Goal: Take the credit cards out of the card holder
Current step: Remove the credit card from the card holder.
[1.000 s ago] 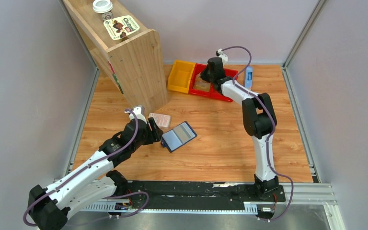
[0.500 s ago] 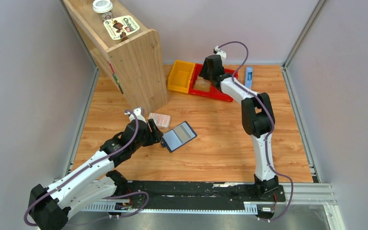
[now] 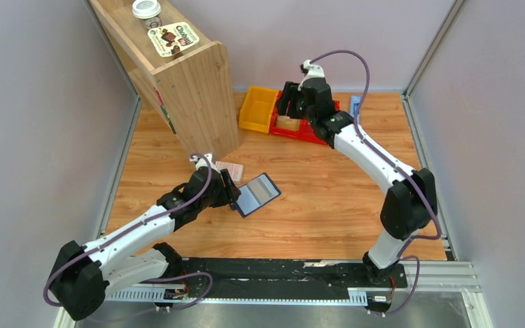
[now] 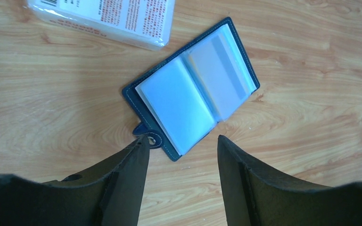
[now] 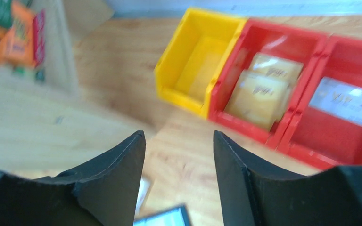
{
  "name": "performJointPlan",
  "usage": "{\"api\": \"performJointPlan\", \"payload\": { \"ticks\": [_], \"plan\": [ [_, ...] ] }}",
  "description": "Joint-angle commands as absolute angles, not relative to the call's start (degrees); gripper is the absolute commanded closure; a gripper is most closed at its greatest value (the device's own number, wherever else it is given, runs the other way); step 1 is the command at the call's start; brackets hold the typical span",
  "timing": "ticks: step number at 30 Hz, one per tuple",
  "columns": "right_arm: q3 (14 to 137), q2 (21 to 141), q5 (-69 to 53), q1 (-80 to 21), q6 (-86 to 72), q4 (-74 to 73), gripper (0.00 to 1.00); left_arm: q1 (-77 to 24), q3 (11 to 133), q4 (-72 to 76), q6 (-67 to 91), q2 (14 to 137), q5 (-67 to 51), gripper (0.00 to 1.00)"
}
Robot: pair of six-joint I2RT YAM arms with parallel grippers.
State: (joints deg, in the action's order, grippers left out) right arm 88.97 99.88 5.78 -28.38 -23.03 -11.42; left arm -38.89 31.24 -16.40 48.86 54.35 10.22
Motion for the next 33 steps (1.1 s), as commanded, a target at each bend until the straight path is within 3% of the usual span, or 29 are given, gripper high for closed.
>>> {"api": "performJointPlan", "payload": {
  "ticks": [1, 9, 33],
  "plan": [
    [80.4, 93.9, 1.0, -32.4, -21.4, -17.7, 0.45, -38.6, 34.0, -10.2, 49.9, 59.7, 6.6, 0.39],
    [68.7, 89.7, -4.7, -39.2, -22.1, -19.3, 0.58, -38.6, 35.0, -6.5, 52.0, 69.8, 3.7, 0.5],
    [63.3, 102.8, -2.5, -46.1, -19.4, -15.6, 0.55, -38.6, 35.1, -11.1, 54.3, 80.9, 4.7, 0.5]
  ]
}}
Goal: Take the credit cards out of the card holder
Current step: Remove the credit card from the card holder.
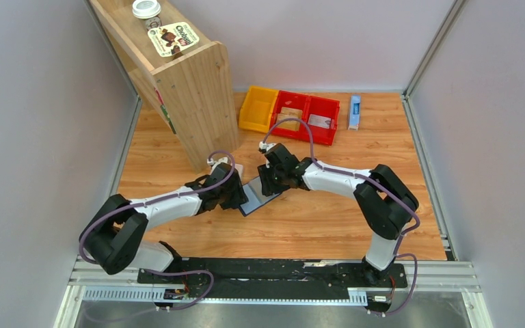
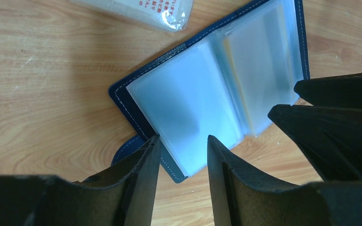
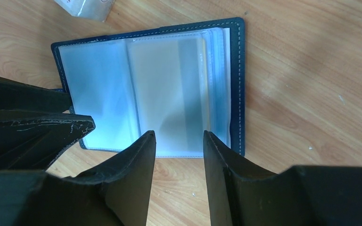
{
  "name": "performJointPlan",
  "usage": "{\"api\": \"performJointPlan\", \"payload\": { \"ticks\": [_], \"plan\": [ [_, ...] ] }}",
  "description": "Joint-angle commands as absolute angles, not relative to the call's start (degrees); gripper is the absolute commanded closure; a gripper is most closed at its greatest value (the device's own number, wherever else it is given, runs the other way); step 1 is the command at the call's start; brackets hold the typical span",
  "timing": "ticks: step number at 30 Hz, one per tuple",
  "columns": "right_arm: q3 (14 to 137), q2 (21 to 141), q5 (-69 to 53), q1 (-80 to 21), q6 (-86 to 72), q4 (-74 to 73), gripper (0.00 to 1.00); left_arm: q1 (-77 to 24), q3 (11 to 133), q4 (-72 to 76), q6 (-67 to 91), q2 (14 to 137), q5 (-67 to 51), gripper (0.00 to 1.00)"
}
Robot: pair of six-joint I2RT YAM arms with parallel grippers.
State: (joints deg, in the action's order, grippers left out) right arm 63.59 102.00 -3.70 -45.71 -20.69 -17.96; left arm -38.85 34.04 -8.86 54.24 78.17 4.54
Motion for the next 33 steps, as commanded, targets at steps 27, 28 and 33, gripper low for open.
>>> {"api": "performJointPlan", "payload": {
  "ticks": [27, 28, 33],
  "plan": [
    [63.7, 104.1, -2.7, -47.4, -20.3, -22.2, 0.46, -38.3, 44.7, -12.6, 46.9, 89.8, 0.6, 0.5],
    [63.7, 104.2, -4.5, -47.4, -20.3, -21.2, 0.47, -38.2, 44.4, -12.1, 47.1, 89.7, 0.4, 0.5],
    [62.9, 103.8, -10.9, -47.3, -20.8, -16.6, 0.48, -37.4, 41.6, -8.6, 47.8, 88.9, -0.9, 0.5]
  ]
}}
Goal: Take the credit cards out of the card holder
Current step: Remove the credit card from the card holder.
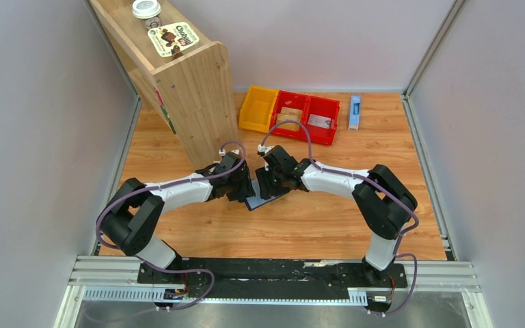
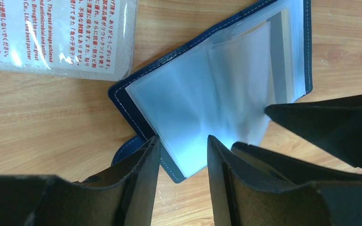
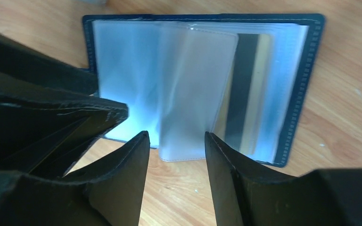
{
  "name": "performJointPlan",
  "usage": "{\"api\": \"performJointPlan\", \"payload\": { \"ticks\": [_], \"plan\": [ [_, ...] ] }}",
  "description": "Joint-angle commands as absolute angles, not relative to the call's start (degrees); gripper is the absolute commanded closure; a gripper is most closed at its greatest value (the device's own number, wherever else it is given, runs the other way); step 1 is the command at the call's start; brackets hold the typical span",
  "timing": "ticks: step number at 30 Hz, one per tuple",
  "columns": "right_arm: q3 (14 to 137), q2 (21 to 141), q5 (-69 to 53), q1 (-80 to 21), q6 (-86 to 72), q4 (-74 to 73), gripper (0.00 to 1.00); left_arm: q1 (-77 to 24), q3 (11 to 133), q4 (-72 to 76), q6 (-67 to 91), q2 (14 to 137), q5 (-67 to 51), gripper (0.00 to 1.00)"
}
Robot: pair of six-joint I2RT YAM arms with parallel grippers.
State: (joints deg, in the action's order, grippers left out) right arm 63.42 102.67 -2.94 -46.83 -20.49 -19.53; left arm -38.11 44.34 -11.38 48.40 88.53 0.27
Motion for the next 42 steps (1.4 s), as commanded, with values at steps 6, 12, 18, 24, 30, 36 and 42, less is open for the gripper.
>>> {"api": "performJointPlan", "payload": {
  "ticks": [6, 12, 18, 24, 30, 36, 42],
  "plan": [
    [61.6, 101.4, -16.6, -45.9, -21.4, -12.5, 0.48, -36.5, 38.9, -4.8, 49.1, 87.7, -1.8, 0.5],
    [62.0, 99.0, -21.5, -45.8, -20.6, -11.2, 0.48, -35.6, 36.3, -1.3, 50.0, 85.9, -2.2, 0.5],
    [63.3, 98.0, -28.2, -45.8, -20.4, -10.2, 0.46, -34.6, 32.4, 4.6, 52.0, 82.2, -1.9, 0.5],
    [63.5, 93.7, -8.5, -45.8, -19.4, -15.5, 0.38, -34.2, 29.9, 4.8, 52.8, 77.4, -0.6, 0.5],
    [64.6, 94.3, 0.0, -45.7, -18.5, -18.4, 0.27, -34.1, 29.4, 3.8, 53.2, 75.8, -0.2, 0.5],
    [65.5, 98.8, 2.9, -45.7, -19.1, -17.6, 0.26, -33.9, 31.2, 0.3, 53.6, 78.2, -0.2, 0.5],
    [66.4, 101.2, 1.5, -45.7, -18.1, -16.7, 0.27, -33.3, 31.3, -2.1, 54.1, 79.8, -0.2, 0.52]
  ]
}}
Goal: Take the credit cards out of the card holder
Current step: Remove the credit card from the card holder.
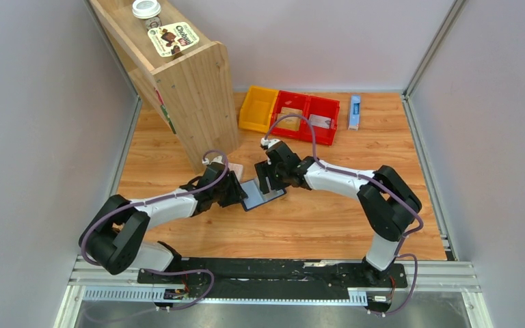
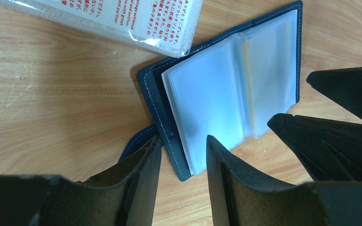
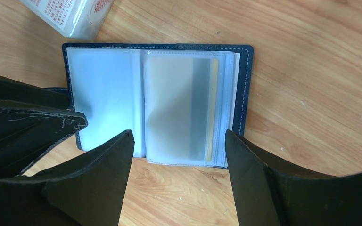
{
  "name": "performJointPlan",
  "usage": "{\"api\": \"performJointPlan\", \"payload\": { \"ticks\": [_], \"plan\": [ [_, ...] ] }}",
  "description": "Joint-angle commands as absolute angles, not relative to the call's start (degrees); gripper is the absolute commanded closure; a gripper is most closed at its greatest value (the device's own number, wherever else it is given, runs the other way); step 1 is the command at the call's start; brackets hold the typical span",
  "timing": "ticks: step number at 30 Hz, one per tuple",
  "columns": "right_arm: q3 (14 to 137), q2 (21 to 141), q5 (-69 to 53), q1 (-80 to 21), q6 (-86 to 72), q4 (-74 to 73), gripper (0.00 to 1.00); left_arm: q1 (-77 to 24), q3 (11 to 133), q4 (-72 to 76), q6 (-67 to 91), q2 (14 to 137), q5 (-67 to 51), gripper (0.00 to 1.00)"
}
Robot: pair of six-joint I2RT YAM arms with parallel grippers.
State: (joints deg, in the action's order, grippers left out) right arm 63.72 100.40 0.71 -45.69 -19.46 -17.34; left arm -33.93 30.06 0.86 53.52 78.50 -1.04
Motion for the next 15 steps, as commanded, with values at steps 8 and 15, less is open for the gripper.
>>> {"api": "performJointPlan", "payload": {
  "ticks": [8, 15],
  "plan": [
    [66.6, 104.0, -3.4, -45.7, -18.5, -16.6, 0.28, -33.1, 31.8, -2.9, 54.5, 81.8, -0.9, 0.55],
    [66.8, 104.8, -6.1, -45.7, -18.9, -16.6, 0.31, -33.1, 32.0, -2.5, 54.4, 82.6, -1.8, 0.56]
  ]
}}
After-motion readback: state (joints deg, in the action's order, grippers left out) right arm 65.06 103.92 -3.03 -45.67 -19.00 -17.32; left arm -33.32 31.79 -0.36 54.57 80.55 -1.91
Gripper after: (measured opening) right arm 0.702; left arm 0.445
